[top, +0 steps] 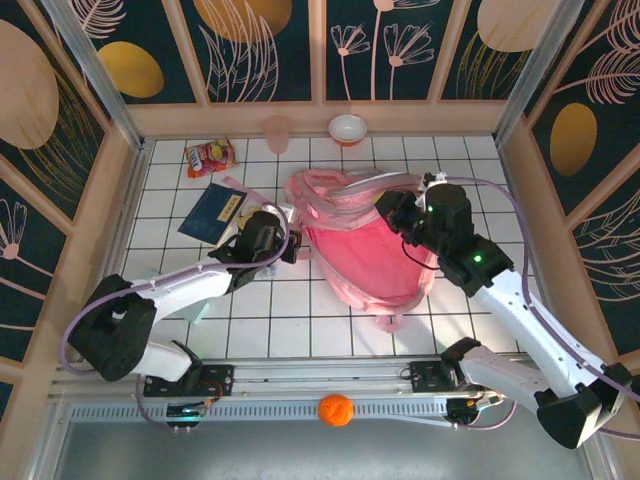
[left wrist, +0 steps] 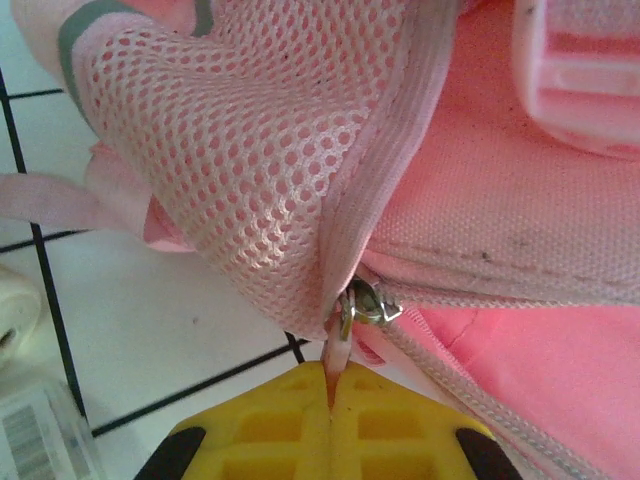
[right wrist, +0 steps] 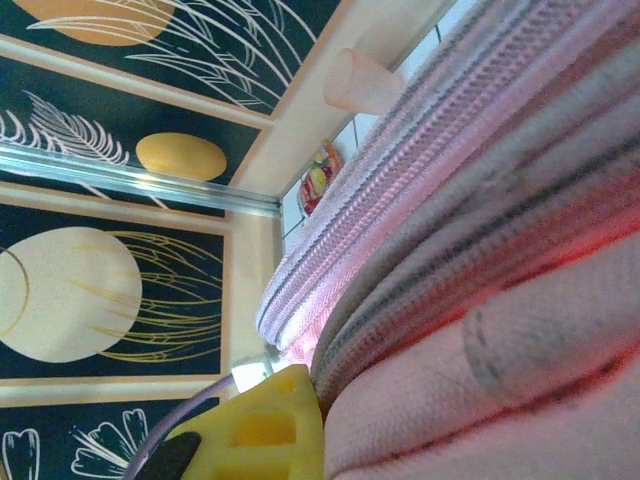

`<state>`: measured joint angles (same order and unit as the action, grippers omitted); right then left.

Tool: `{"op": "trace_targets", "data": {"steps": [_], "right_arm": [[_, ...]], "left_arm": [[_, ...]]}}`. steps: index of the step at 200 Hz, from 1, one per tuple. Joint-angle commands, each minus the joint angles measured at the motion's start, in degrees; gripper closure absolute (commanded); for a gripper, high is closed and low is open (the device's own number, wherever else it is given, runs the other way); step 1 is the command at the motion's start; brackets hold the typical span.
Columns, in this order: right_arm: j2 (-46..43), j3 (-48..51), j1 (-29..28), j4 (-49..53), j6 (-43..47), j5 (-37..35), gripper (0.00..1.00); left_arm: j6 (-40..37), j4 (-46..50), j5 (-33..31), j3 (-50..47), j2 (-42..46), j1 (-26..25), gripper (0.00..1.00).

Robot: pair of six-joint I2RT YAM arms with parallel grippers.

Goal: Pack books, pencil case, and school supplies into a backpack

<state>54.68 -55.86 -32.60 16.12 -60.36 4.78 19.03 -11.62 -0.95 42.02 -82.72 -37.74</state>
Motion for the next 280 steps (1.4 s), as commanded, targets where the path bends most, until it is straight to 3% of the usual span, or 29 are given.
{"op": "trace_targets", "data": {"steps": [1,31,72,93,126,148,192,235,257,280], "right_arm": [[-3.0,-2.4,-0.4,-6.3,0.0,-2.1,1.00],[-2.9,2.6,-2.7,-11.2,-3.4,-12.9,1.00],[-0.9,7.7,-3.7,-11.5,-5.4,-16.8,1.00],[-1.4,9.1,-5.4,-3.3,-6.6,-16.0,0.93],[-6.0,11.2,-5.7,11.3,-9.1,-12.4,0.59],[-6.7,10.4,-5.6,20.9,-8.8,-9.2,0.47],[-2.1,6.4,-5.7,33.3,-3.4,-0.3,0.40],[2.1,-5.7,-6.0,47.0,0.6,-1.9,0.37],[5.3,-9.8,-7.9,44.6,2.0,-0.2,0.35],[10.9,-11.9,-12.8,34.2,2.2,0.6,0.35]], "left_arm": [[-2.4,-0.6,-2.4,3.2,-2.3,2.4,0.96],[-2.0,0.2,-2.4,6.3,-1.6,2.6,0.54],[1.9,5.1,0.4,7.1,1.4,6.6,0.34],[1.9,7.7,2.5,7.1,2.8,9.9,0.29],[1.3,13.6,3.7,9.3,2.9,16.9,0.24],[-0.1,17.2,6.7,11.9,0.6,22.9,0.22],[-4.8,24.7,11.0,20.6,-7.0,33.1,0.20],[-9.3,27.8,10.7,26.8,-14.8,40.6,0.16],[-10.7,28.9,11.2,29.8,-20.0,43.4,0.13],[-11.5,29.5,10.4,32.5,-24.5,45.5,0.10]]}}
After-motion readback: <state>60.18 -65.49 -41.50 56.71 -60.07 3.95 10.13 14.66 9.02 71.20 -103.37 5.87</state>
